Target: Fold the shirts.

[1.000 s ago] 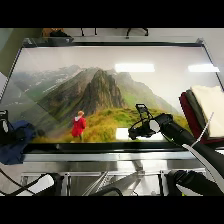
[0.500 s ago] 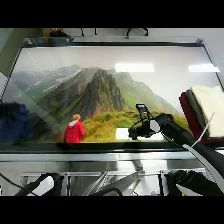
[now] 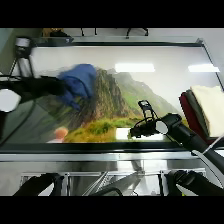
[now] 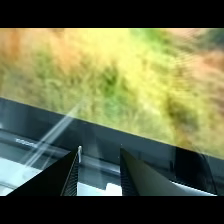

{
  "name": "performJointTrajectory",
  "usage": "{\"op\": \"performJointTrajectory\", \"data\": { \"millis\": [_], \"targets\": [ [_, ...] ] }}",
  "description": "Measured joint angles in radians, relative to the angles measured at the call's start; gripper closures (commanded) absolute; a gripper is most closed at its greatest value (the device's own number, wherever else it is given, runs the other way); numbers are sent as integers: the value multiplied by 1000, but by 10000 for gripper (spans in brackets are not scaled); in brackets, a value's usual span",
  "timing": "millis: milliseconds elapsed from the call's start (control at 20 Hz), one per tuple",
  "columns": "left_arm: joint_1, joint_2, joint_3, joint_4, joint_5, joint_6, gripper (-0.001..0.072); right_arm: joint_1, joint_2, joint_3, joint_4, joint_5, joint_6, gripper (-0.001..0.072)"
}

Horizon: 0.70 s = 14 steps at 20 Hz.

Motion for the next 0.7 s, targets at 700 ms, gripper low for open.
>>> {"op": "performJointTrajectory", "data": {
  "millis": [700],
  "targets": [
    [14, -101, -280, -107, -190, -18, 15, -425, -191, 184, 237, 23, -326, 208]
  ]
}}
